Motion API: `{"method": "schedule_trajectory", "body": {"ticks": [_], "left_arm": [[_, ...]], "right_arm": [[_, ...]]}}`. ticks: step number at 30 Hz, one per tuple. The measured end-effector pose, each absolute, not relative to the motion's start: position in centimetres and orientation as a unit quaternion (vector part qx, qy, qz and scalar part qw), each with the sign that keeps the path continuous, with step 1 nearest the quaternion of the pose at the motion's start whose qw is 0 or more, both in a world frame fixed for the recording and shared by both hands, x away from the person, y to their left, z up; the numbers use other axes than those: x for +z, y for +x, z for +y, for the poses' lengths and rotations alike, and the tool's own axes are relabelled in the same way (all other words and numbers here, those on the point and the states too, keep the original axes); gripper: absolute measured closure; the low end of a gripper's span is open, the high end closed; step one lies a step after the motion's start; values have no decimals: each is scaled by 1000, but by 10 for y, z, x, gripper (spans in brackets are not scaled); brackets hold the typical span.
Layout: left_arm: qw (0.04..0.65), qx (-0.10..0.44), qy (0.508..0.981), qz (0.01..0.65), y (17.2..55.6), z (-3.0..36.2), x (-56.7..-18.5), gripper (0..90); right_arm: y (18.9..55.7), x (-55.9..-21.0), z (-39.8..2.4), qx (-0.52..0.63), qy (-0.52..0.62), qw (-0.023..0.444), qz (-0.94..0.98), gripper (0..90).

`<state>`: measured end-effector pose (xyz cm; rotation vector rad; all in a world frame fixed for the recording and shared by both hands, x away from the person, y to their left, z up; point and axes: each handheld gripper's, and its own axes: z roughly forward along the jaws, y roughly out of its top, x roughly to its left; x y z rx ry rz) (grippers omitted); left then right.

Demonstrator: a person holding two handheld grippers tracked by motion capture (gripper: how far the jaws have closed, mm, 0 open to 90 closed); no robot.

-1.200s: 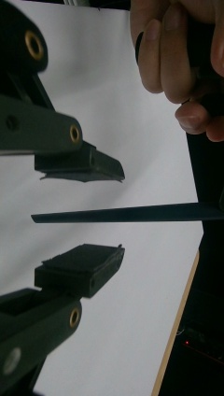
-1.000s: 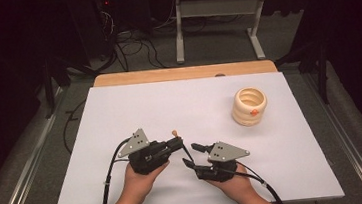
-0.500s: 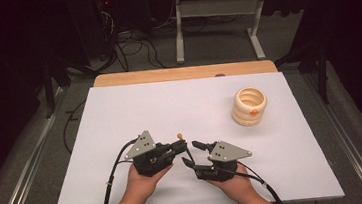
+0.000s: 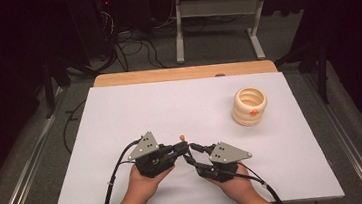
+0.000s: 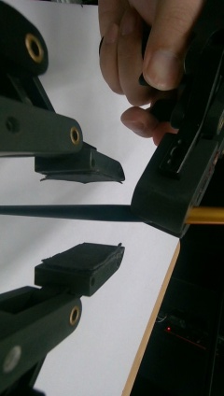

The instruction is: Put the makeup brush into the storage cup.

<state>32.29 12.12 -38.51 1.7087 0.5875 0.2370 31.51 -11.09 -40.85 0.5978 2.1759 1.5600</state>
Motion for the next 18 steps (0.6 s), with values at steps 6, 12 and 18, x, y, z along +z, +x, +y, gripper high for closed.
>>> {"method": "schedule_trajectory", "body": {"ticks": [6,12,18], "left_arm": [[613,103,740,255,323,121,-385,835],[616,101,739,253,322,121,-384,835],[616,101,739,253,322,120,-385,835]], "right_arm": [[315,-408,-112,553,216,204,779,652],[315,-408,-111,553,211,202,780,721],[315,-408,-111,560,207,200,777,768]]}}
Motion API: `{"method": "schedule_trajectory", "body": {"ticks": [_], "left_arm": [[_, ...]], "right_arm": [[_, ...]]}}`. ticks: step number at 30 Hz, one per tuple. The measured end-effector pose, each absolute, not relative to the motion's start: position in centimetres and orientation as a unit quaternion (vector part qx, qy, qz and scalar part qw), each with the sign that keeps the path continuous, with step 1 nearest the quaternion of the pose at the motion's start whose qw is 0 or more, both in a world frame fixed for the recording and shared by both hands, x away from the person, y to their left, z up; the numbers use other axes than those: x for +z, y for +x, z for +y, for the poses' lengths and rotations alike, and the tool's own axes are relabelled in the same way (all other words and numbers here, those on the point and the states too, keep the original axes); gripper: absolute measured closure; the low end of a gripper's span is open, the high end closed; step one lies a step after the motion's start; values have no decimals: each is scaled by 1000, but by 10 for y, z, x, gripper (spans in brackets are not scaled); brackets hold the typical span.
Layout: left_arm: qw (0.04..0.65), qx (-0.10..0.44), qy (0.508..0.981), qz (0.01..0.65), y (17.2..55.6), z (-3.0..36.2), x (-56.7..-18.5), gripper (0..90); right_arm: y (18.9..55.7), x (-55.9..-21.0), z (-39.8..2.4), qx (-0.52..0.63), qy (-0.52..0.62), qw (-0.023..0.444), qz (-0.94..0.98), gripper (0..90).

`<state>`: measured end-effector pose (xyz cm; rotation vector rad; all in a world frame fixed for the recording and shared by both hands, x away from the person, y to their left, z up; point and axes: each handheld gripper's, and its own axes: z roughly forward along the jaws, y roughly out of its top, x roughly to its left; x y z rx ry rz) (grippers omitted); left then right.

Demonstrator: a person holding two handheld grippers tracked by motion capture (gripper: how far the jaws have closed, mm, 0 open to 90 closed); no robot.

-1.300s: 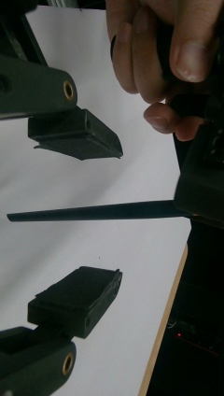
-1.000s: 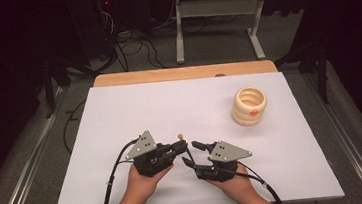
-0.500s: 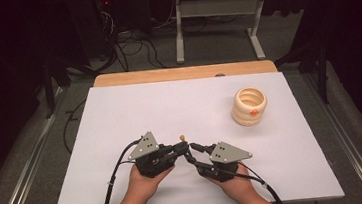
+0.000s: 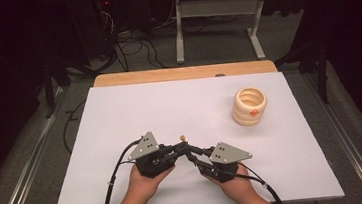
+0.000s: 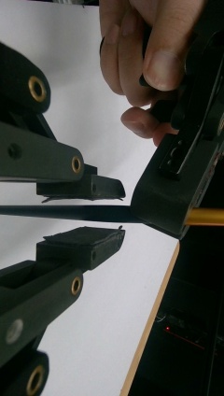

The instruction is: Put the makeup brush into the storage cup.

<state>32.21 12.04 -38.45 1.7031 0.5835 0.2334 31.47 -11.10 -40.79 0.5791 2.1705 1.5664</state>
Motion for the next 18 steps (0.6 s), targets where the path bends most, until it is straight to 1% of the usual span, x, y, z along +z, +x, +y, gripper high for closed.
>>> {"method": "schedule_trajectory", "body": {"ticks": [7,13,14,18], "left_arm": [[616,103,739,253,322,121,-384,835],[617,102,738,252,321,120,-384,834],[618,102,738,253,321,120,-384,835],[617,102,738,253,321,120,-383,834]], "right_arm": [[315,-408,-111,559,212,202,775,803],[314,-408,-110,563,208,201,774,815],[313,-407,-110,560,209,208,774,838],[313,-407,-110,562,203,210,774,849]]}}
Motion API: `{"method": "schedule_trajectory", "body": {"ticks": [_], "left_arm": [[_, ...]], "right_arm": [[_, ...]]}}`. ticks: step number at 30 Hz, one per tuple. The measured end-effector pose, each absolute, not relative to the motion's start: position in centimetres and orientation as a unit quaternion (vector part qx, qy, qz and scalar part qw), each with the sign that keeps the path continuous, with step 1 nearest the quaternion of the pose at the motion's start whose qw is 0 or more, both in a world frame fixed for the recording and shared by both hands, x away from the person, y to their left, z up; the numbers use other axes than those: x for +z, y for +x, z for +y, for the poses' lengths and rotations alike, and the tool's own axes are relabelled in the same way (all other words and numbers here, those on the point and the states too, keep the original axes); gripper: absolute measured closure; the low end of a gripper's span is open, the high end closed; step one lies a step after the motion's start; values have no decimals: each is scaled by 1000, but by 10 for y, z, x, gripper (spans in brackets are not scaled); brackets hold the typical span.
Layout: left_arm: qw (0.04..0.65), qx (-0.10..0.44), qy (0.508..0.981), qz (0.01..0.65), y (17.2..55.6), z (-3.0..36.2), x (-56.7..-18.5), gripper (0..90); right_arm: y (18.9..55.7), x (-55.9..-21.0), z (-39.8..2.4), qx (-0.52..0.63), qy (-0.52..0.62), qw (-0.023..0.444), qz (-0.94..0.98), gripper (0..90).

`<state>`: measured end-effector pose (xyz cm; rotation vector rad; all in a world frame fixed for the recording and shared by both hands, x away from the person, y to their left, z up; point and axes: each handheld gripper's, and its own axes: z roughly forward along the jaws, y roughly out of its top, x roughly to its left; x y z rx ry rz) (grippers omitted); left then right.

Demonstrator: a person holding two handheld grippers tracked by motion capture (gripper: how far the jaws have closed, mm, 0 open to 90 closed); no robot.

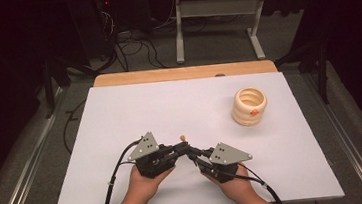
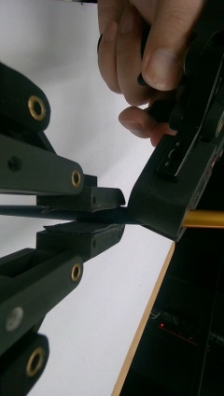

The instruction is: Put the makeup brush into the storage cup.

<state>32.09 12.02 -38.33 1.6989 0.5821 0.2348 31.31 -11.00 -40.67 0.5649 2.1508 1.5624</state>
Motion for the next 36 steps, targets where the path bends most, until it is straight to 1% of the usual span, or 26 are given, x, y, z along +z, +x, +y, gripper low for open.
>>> {"method": "schedule_trajectory", "body": {"ticks": [11,12,18,19,22,23,24,26,27,28,36], "left_arm": [[617,105,737,254,321,120,-383,819],[618,105,736,255,321,121,-383,768],[622,110,729,263,322,126,-381,646],[622,112,728,266,323,127,-381,613],[622,116,726,269,323,129,-381,564],[621,120,725,272,324,130,-381,564],[618,126,724,279,325,133,-381,522],[618,129,722,283,325,134,-381,476],[615,134,722,288,326,136,-382,476],[610,142,722,295,327,138,-382,437],[588,164,724,321,333,146,-386,287]], "right_arm": [[313,-407,-110,563,206,208,773,853],[314,-406,-111,562,203,209,774,853],[316,-405,-115,564,214,209,770,852],[317,-405,-116,565,215,210,769,852],[317,-404,-119,565,220,211,767,852],[317,-404,-119,565,220,211,767,852],[319,-403,-121,564,220,214,766,852],[320,-402,-124,565,218,216,766,852],[320,-402,-124,565,218,216,766,852],[320,-401,-126,564,224,218,765,852],[324,-398,-136,569,231,222,757,851]]}}
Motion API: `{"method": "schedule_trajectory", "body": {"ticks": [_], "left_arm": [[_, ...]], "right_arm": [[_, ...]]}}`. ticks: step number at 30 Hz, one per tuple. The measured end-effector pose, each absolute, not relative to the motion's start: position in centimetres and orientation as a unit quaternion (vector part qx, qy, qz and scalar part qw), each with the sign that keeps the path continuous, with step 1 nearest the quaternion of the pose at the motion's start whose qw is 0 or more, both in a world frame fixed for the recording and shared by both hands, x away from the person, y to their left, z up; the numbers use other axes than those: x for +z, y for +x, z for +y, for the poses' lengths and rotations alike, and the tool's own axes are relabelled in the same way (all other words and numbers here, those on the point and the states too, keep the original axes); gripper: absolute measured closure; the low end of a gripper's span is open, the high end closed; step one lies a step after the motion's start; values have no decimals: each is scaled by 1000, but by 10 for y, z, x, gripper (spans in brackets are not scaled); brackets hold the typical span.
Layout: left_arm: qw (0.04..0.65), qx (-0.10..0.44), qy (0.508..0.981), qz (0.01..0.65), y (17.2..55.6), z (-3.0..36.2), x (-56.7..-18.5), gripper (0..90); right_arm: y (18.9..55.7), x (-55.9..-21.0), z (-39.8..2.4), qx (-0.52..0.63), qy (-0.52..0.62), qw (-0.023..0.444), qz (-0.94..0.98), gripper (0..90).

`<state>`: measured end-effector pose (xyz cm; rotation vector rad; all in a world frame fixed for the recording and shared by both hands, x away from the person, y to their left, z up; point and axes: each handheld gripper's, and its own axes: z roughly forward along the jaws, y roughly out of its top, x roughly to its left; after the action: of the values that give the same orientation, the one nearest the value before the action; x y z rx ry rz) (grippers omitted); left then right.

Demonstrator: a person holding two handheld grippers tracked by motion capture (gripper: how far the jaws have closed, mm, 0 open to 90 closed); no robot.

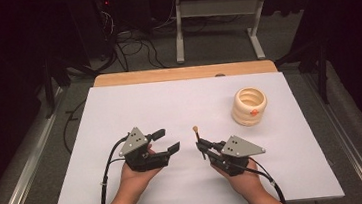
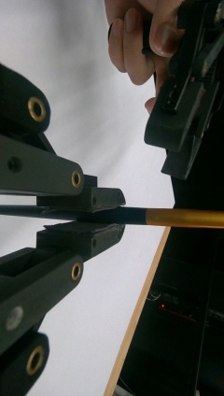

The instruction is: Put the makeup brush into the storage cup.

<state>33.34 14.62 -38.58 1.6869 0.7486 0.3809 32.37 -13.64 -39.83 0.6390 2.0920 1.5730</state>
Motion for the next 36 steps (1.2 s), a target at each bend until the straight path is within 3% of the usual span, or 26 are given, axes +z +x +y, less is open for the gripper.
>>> {"method": "schedule_trajectory", "body": {"ticks": [6,16,20,36], "left_arm": [[569,178,729,336,338,150,-389,185],[554,194,729,352,342,156,-393,92],[548,194,727,366,345,158,-395,5],[549,200,721,372,345,162,-395,0]], "right_arm": [[326,-396,-145,567,238,230,754,852],[329,-393,-154,567,248,237,749,852],[330,-391,-159,566,253,243,746,851],[334,-387,-176,567,270,254,736,852]]}}
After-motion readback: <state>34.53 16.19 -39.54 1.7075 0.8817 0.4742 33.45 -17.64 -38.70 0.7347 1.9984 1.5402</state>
